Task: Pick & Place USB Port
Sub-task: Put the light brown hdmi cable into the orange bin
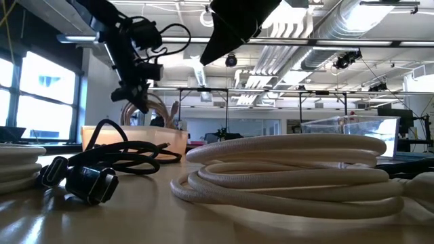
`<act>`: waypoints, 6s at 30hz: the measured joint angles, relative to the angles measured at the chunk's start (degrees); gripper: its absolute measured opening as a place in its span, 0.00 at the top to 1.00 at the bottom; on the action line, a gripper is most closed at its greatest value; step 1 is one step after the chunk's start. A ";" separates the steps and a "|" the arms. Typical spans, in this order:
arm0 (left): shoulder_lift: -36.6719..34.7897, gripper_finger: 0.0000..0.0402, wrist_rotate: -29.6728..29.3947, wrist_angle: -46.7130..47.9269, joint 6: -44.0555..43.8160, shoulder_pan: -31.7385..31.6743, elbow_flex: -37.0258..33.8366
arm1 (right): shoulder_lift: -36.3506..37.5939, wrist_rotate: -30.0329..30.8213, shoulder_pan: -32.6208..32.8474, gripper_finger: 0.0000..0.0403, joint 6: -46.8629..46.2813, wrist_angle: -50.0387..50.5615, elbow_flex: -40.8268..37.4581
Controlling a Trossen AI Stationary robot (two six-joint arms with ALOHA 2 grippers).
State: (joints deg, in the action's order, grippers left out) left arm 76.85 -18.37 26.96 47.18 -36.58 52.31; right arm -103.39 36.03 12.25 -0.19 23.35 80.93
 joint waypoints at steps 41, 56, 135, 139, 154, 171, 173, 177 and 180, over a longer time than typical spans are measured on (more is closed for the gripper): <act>22.56 0.92 14.28 21.07 8.50 -8.29 26.82 | 0.00 -5.42 -0.15 0.32 -2.10 0.20 -0.11; 23.86 0.74 18.09 19.07 10.14 -12.24 28.26 | 0.00 -7.08 -0.15 0.32 -1.43 0.83 -0.11; -0.12 0.72 47.98 47.51 -1.82 10.62 29.43 | 0.00 -12.53 -3.03 0.32 -13.90 35.39 -0.13; 0.06 0.72 44.89 43.30 -4.05 16.79 25.60 | 0.00 -22.03 -2.60 0.32 -11.31 35.82 -0.13; 0.16 0.72 36.79 31.69 -10.49 30.54 16.44 | -0.01 -24.03 -4.16 0.32 2.71 21.28 -4.49; 0.16 0.72 32.84 29.29 -16.01 32.20 16.41 | -0.09 -25.39 -6.95 0.32 1.89 8.84 -13.34; 0.16 0.72 32.74 29.18 -16.18 32.20 16.41 | -0.09 -25.52 -7.66 0.32 2.03 6.83 -14.57; 0.16 0.72 32.62 28.53 -16.18 32.18 16.41 | -0.09 -25.66 -9.01 0.32 3.30 3.18 -18.17; 0.16 0.72 31.71 28.42 -16.06 32.20 16.41 | -0.09 -25.47 -9.82 0.32 3.23 0.77 -20.83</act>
State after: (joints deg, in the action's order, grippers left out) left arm 77.01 13.35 55.38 31.12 -4.38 68.73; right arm -103.48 10.56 2.43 3.05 24.12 60.09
